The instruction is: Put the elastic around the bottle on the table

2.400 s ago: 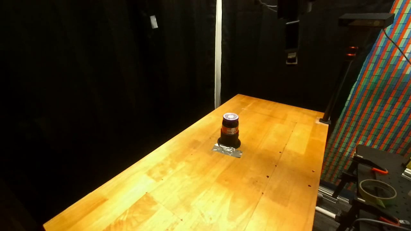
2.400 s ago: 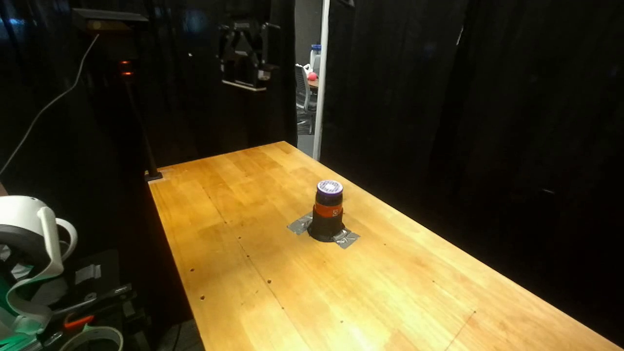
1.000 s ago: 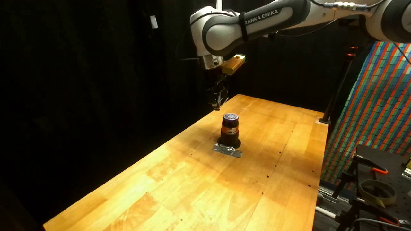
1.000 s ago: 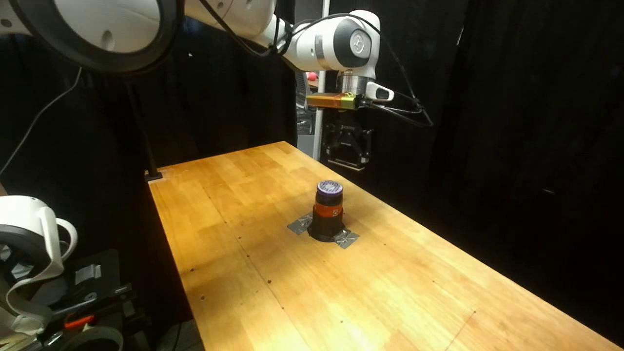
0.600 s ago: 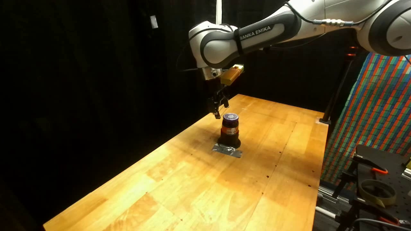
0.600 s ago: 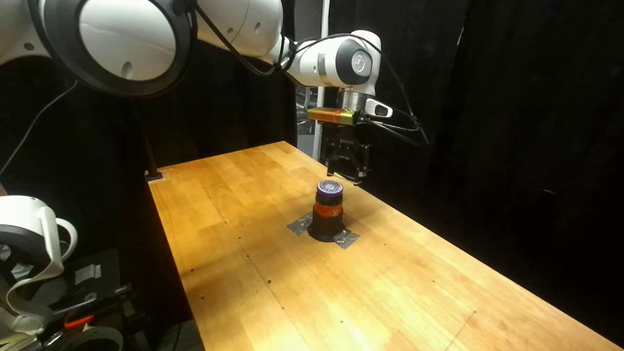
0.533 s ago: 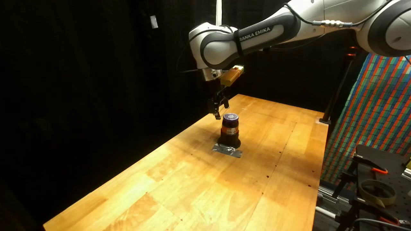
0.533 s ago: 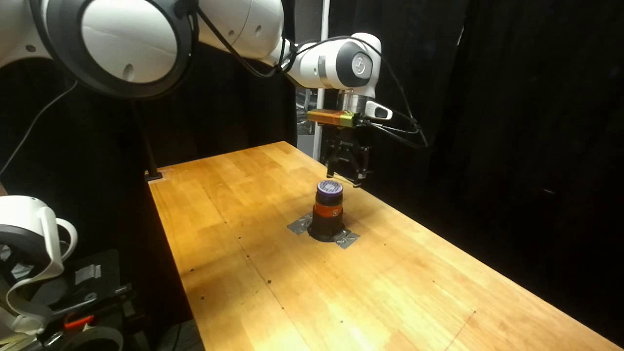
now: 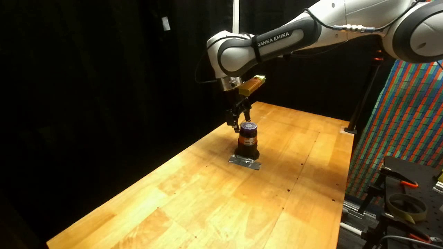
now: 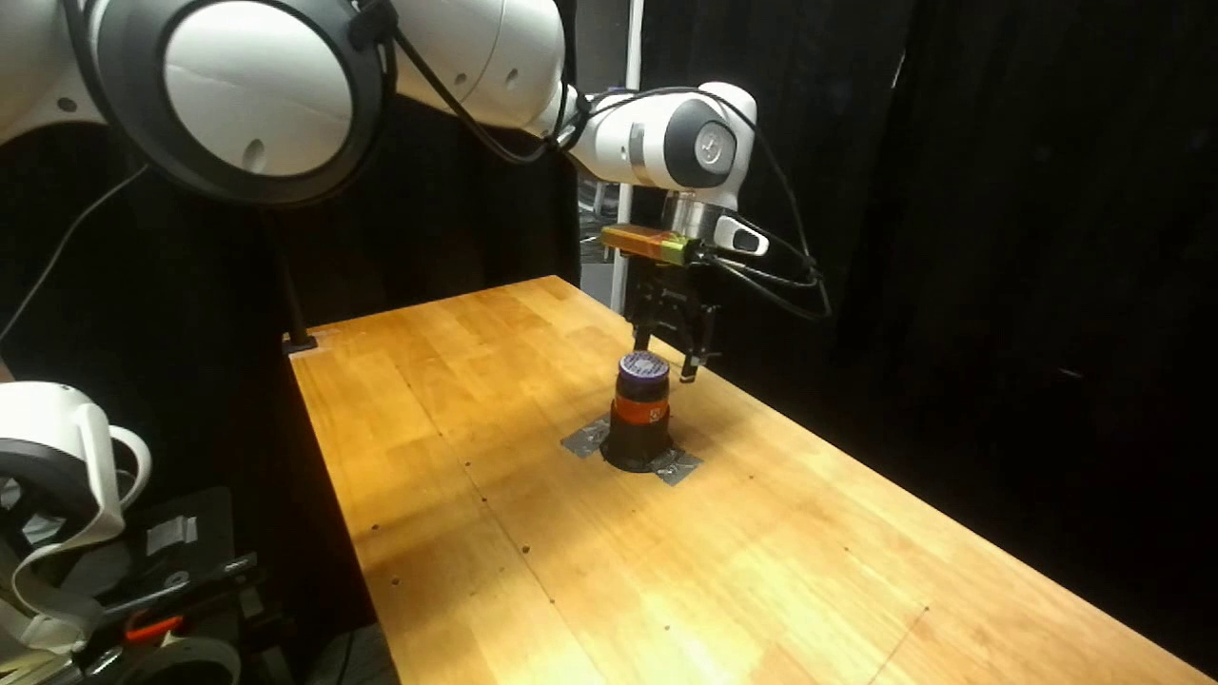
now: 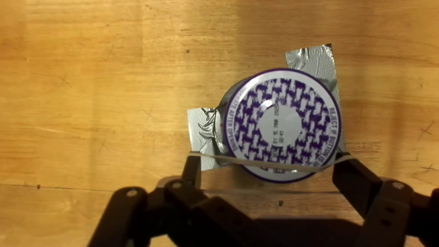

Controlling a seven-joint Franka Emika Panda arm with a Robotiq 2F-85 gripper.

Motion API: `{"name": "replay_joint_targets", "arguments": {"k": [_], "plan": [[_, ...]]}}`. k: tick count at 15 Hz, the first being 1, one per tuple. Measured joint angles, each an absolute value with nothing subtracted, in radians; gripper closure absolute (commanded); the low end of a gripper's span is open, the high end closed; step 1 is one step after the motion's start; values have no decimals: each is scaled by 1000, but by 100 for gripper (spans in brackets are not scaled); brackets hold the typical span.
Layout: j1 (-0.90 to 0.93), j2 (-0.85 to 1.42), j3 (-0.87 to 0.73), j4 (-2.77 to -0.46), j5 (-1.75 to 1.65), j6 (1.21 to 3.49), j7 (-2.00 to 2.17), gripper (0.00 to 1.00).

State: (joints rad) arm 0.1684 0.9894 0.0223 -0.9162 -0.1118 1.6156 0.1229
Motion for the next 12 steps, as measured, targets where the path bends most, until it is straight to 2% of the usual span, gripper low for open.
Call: {"name": "replay_joint_targets", "arguments": {"k": [6,12], "plan": [[143,965,29,-974,-30,1616,140,0],[137,852,29,-1148,9,1695,175,0]]}}
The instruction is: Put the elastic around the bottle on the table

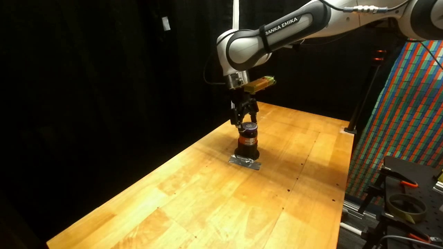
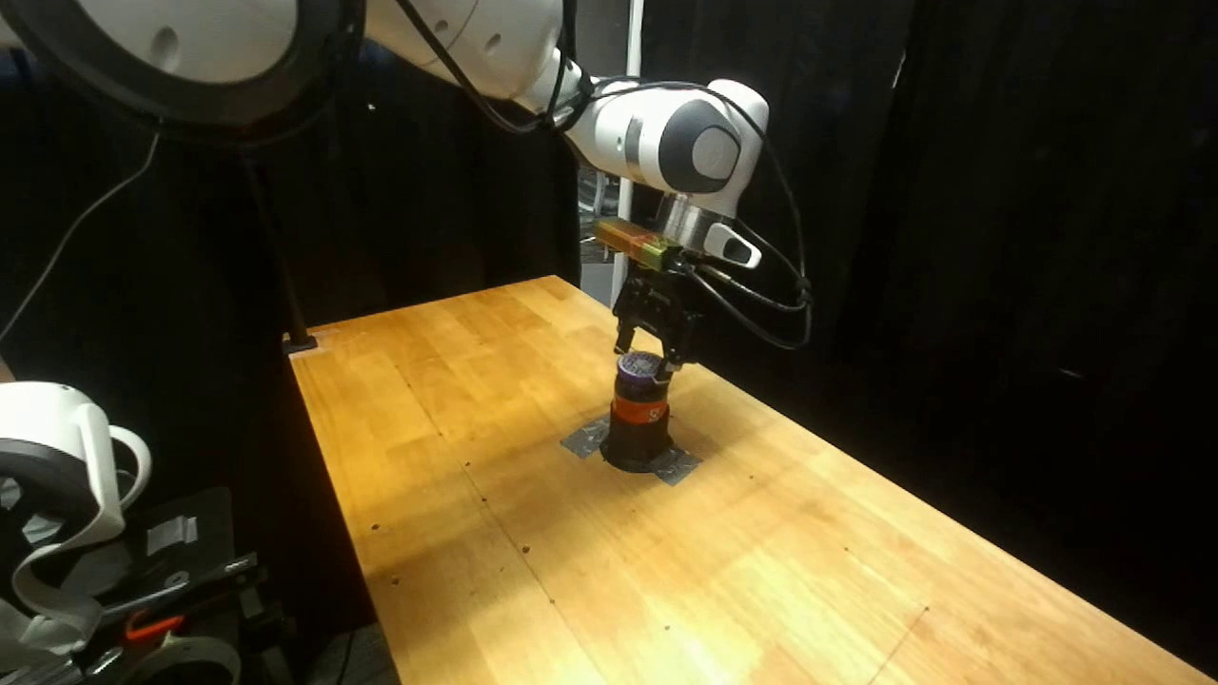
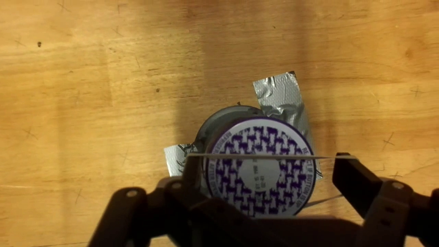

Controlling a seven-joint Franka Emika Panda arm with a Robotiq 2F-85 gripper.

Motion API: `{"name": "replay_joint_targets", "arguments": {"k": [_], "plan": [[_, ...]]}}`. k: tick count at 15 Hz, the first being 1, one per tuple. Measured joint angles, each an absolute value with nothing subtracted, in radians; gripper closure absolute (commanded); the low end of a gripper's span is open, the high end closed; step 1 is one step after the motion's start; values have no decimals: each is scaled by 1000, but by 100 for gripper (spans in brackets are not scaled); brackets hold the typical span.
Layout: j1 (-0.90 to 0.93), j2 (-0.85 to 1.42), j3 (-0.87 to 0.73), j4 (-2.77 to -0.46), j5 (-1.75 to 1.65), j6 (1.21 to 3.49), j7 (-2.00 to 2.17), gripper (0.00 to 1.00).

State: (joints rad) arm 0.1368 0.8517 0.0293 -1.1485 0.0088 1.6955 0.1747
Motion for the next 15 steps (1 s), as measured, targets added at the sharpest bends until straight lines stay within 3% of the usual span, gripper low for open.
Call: {"name": "replay_joint_targets", "arguments": {"k": [11,12,13,15], "plan": [[139,596,29,-1622,26,2044,256,0],[139,570,29,-1665,26,2075,263,6],[140,544,29,-1707,26,2107,269,26],[141,499,29,-1782,24,2170,282,42]]}}
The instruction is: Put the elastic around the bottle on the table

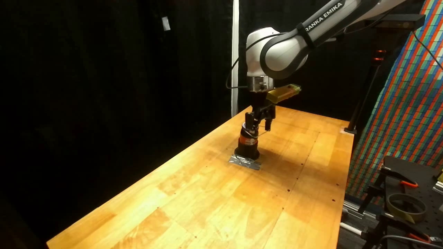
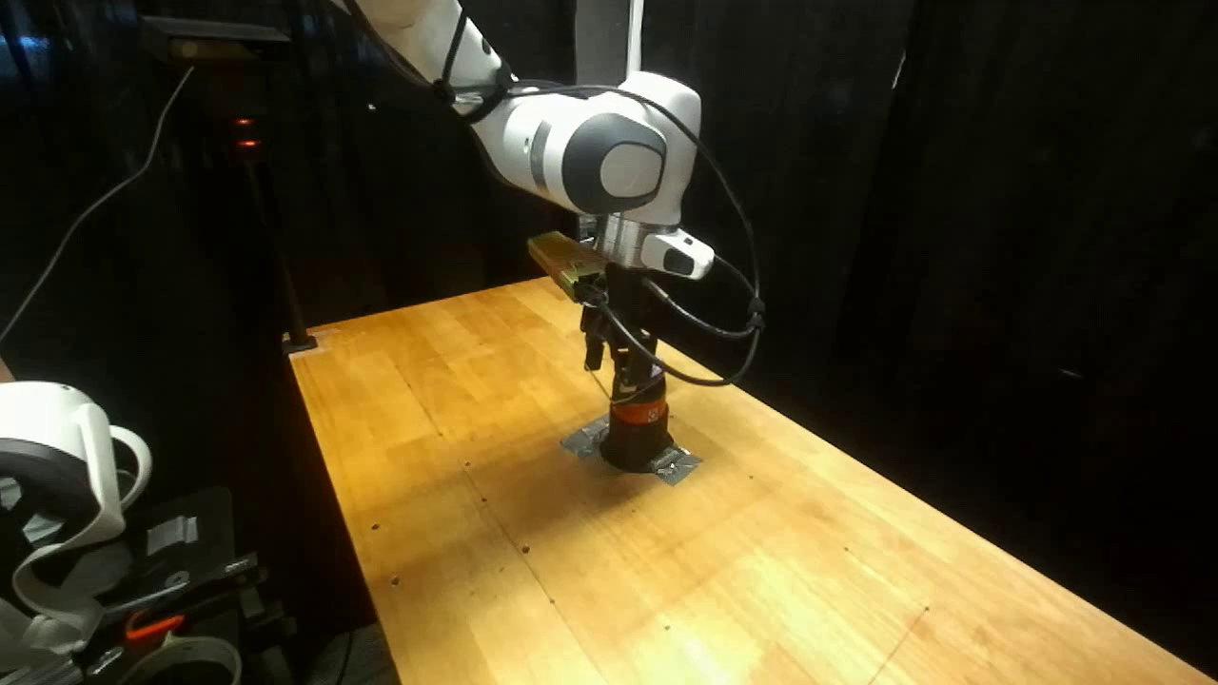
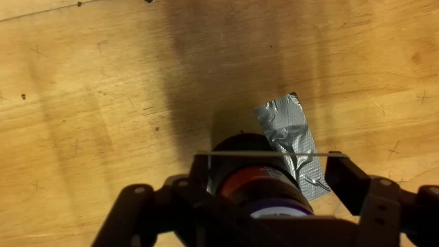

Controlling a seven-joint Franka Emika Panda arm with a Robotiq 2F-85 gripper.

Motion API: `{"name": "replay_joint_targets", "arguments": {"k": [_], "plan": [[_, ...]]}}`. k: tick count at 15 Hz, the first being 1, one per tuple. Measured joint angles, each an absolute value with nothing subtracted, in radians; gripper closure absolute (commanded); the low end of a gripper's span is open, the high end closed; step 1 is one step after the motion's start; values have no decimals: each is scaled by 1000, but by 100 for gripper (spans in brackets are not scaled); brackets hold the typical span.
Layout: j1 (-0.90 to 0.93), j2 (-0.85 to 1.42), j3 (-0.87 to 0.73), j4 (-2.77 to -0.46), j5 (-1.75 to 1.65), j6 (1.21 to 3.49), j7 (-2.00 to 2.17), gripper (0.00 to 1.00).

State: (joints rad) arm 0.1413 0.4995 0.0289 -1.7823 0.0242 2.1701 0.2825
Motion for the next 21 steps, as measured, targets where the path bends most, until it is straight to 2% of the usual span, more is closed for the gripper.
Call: {"name": "replay_joint_targets", "arguments": {"k": [6,7,9,14,21], "plan": [[182,391,10,-1977,-73,2383,409,87],[196,377,2,-2006,-112,2424,447,92],[231,351,-25,-2060,-205,2510,540,98],[329,305,-119,-2158,-528,2691,822,92],[472,302,-268,-2179,-1091,2778,1290,93]]}}
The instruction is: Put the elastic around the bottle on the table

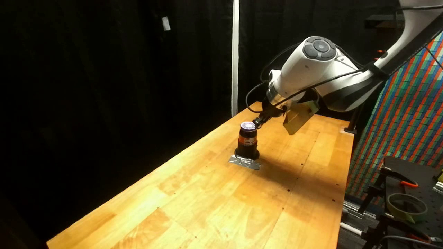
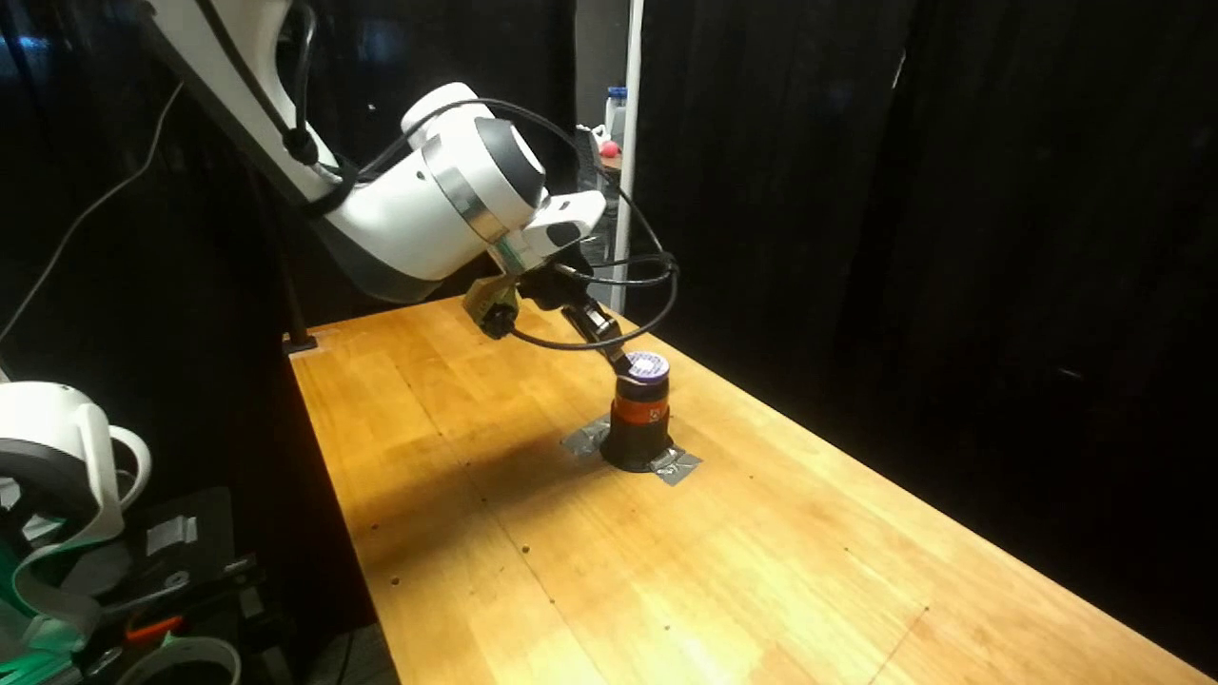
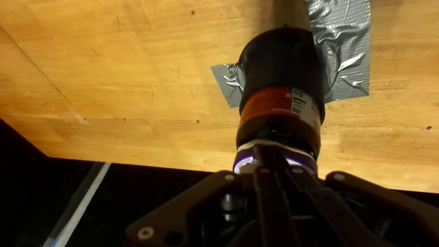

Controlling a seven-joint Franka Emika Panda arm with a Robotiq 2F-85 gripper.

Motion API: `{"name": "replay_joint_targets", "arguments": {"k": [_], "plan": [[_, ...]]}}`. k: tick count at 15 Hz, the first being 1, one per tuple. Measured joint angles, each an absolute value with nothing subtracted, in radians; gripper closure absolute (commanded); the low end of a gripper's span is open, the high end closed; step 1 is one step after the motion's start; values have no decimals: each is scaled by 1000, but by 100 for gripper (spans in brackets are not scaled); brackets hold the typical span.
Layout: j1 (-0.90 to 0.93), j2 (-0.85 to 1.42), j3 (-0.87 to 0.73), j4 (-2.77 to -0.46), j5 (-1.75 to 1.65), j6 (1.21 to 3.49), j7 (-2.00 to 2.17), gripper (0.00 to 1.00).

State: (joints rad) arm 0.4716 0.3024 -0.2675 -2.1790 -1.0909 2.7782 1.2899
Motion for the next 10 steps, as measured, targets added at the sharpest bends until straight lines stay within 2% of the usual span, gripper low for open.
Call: {"name": "replay_joint_targets", "arguments": {"k": [5,6,8,10], "plan": [[522,303,-301,-2180,-1403,2778,1565,91],[525,303,-301,-2180,-1451,2778,1607,66],[523,305,-300,-2189,-1468,2813,1622,65],[502,304,-297,-2209,-1413,2929,1563,51]]}}
